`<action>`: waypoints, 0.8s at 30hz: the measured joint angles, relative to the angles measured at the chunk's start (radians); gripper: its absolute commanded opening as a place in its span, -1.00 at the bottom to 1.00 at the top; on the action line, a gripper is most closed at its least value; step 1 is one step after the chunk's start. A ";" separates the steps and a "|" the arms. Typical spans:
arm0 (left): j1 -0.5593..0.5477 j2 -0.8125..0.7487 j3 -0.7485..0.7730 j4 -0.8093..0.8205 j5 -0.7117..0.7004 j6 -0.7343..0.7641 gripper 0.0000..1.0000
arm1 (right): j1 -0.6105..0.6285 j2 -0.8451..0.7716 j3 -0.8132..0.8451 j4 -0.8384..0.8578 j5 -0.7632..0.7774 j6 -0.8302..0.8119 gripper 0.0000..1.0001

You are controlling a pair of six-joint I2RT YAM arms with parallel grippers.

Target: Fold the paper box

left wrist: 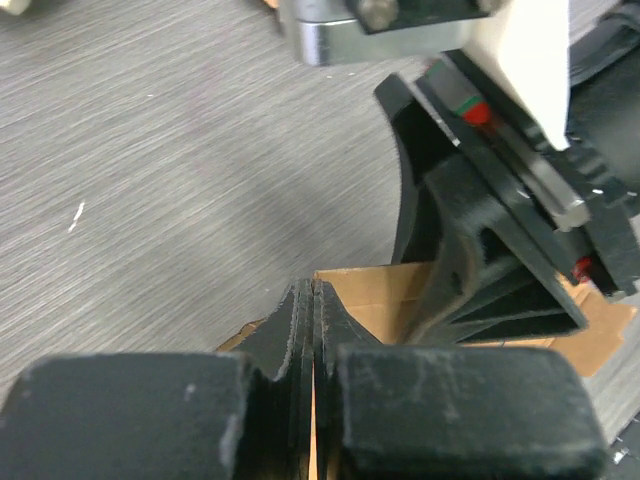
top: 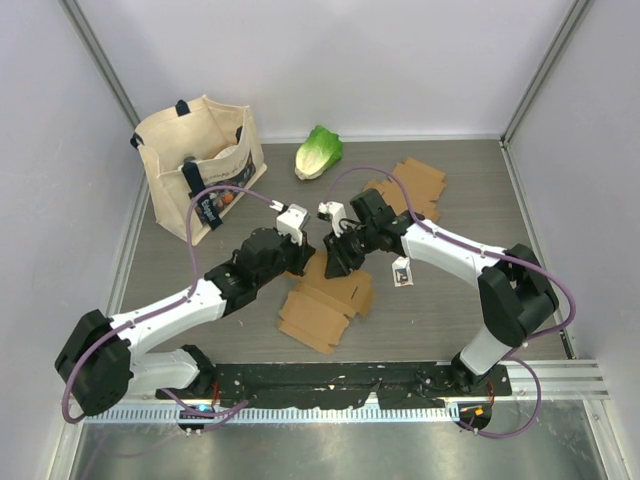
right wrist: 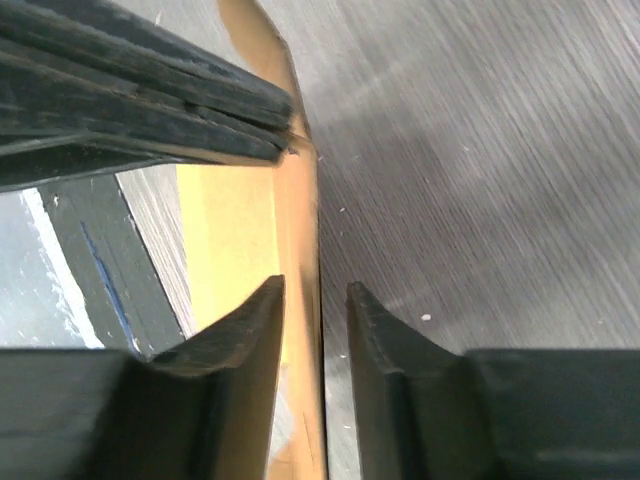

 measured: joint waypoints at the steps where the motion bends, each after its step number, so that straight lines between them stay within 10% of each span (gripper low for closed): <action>1: 0.000 0.003 -0.001 0.000 -0.016 0.002 -1.00 | 0.000 -0.001 0.002 -0.003 0.020 0.014 -0.07; 8: 0.000 0.002 -0.093 0.100 -0.138 -0.009 -1.00 | -0.002 -0.044 0.057 -0.066 0.330 0.311 0.27; 10: 0.000 0.001 -0.131 0.144 -0.163 -0.017 -1.00 | -0.002 -0.070 0.092 -0.105 0.423 0.406 0.69; 24: -0.001 -0.016 -0.240 0.389 -0.273 -0.025 -1.00 | 0.125 -0.317 -0.096 0.017 0.723 1.452 0.55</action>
